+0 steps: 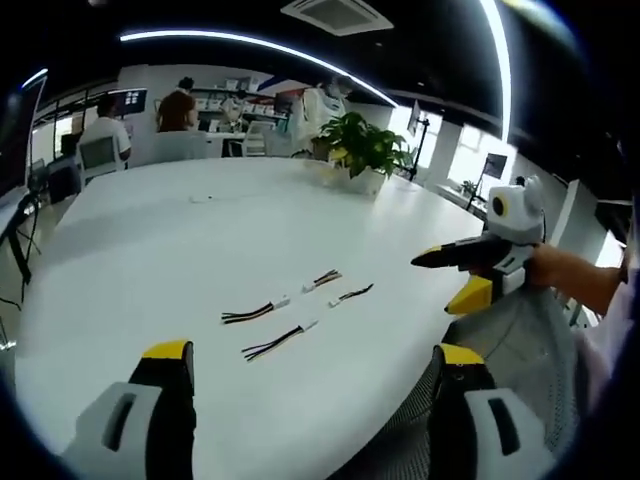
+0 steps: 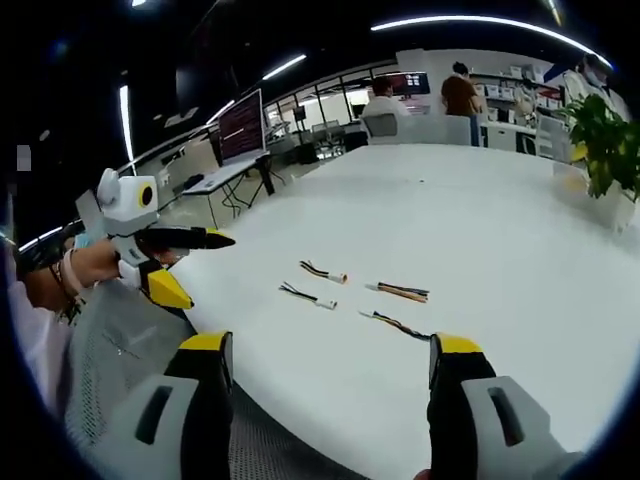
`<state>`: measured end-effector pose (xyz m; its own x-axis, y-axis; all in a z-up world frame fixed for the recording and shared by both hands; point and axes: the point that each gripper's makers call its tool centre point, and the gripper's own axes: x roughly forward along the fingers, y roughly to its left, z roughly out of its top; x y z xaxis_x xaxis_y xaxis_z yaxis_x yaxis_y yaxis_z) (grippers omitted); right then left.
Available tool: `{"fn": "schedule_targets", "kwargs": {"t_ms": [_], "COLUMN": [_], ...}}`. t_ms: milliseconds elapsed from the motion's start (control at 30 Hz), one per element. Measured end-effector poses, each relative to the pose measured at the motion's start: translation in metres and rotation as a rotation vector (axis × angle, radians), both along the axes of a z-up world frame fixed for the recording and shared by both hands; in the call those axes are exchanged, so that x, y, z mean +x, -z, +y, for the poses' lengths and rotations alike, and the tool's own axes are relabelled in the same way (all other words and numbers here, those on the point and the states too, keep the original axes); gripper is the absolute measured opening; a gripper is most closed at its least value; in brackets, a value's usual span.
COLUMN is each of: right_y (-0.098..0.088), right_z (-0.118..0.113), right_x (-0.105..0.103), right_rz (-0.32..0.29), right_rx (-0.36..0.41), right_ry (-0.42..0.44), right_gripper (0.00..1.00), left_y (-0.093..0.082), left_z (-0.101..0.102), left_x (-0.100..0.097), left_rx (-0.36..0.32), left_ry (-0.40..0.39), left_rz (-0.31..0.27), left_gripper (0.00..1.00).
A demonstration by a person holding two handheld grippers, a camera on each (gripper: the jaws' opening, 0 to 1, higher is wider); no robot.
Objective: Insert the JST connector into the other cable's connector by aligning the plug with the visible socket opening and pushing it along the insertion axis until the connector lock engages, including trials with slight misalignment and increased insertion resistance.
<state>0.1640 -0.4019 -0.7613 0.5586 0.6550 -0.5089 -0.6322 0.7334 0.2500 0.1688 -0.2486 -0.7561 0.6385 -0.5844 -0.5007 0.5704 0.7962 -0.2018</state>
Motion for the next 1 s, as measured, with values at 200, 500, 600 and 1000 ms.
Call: {"fn": "schedule_targets", "kwargs": {"t_ms": [200, 500, 600, 1000], "right_y": [0.0, 0.003, 0.002, 0.0], "right_z": [0.003, 0.004, 0.003, 0.002], "right_x": [0.006, 0.018, 0.021, 0.031], "right_rz": [-0.025, -0.035, -0.045, -0.076], "right_rx": [-0.024, -0.027, -0.033, -0.048], "right_ry": [-0.028, -0.063, -0.079, -0.146], "right_gripper": [0.78, 0.78, 0.77, 0.77], "left_y": [-0.012, -0.011, -0.003, -0.016], "left_z": [0.002, 0.012, 0.009, -0.006], "left_x": [0.009, 0.02, 0.025, 0.034], "left_rx": [-0.135, 0.049, 0.095, -0.042], "left_ry": [-0.018, 0.068, 0.103, 0.174], "left_rz": [-0.002, -0.113, -0.122, -0.139], "left_gripper": [0.98, 0.92, 0.93, 0.97]}}
